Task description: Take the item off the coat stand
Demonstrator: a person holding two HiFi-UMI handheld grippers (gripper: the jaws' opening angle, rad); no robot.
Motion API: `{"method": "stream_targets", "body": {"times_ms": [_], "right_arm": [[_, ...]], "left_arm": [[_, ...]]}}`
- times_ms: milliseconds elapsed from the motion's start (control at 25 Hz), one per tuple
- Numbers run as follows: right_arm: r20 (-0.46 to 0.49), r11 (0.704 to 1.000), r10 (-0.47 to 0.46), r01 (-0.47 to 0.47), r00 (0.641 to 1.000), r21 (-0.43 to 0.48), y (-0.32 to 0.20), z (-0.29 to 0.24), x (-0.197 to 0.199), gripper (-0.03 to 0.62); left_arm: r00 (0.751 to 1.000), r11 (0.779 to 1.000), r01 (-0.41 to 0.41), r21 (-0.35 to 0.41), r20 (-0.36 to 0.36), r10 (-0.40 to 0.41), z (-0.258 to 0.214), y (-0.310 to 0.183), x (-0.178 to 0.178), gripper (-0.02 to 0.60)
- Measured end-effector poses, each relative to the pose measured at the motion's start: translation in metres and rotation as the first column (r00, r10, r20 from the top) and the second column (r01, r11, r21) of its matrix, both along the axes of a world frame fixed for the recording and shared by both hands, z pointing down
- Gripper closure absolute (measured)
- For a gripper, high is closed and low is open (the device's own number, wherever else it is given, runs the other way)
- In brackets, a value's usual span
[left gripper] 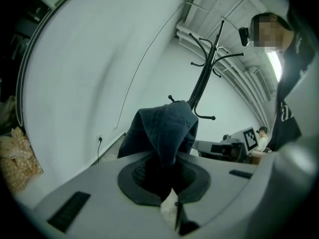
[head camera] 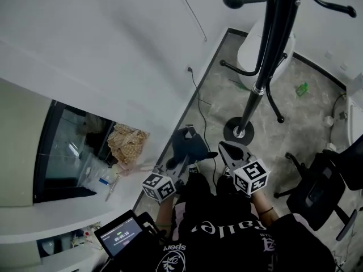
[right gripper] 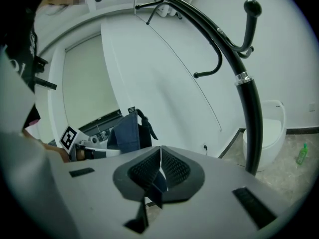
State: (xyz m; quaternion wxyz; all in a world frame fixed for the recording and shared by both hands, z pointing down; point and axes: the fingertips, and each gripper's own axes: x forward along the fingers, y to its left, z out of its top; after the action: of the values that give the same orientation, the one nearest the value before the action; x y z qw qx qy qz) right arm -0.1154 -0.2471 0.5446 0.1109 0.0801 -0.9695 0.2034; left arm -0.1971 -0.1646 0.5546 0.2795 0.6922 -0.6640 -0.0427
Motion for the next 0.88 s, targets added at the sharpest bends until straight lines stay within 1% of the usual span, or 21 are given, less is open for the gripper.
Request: {"method": "stream_targets", "body": {"times_ms": [160, 280, 480, 640, 760, 880], "right_arm": [[0.001, 1.000, -0.011, 0.011, 1.000, 0.011, 0.009, -0.004, -0.008, 0.577], [0.004, 1.000, -0.010, 0.010, 1.000, 0.030, 0.019, -0.011, -0.015, 0.577], [-0.001, 0.998, 0.020, -0.020, 1.000, 0.061, 0.045, -0.017, -0.021, 0.577], [-0.005, 0.996, 0.046, -0.045, 0.999, 0.073, 0.088, -0.020, -0.030, 0.577], [-0.012, 0.995, 0.036, -0.035, 0.999, 0.094, 0.134, -0.022, -0.040, 0.577], [-0.010, 0.994, 0.064, -0.063, 0.998, 0.094, 0.178, -0.022, -0.045, 0.577]], "left_arm": [[1.000, 1.000, 0.020, -0.006, -0.003, -0.020, 0.001, 0.020, -0.003, 0.568], [1.000, 1.000, 0.026, 0.005, -0.002, -0.026, -0.001, 0.035, -0.009, 0.568], [1.000, 1.000, -0.004, 0.024, 0.008, 0.003, -0.003, 0.067, -0.014, 0.568], [0.999, 0.999, -0.033, 0.033, 0.005, 0.033, -0.003, 0.107, -0.023, 0.568], [0.998, 0.997, -0.058, 0.048, 0.001, 0.058, -0.004, 0.141, -0.033, 0.568], [0.995, 0.994, -0.098, 0.054, 0.007, 0.098, -0.003, 0.176, -0.040, 0.568]]}}
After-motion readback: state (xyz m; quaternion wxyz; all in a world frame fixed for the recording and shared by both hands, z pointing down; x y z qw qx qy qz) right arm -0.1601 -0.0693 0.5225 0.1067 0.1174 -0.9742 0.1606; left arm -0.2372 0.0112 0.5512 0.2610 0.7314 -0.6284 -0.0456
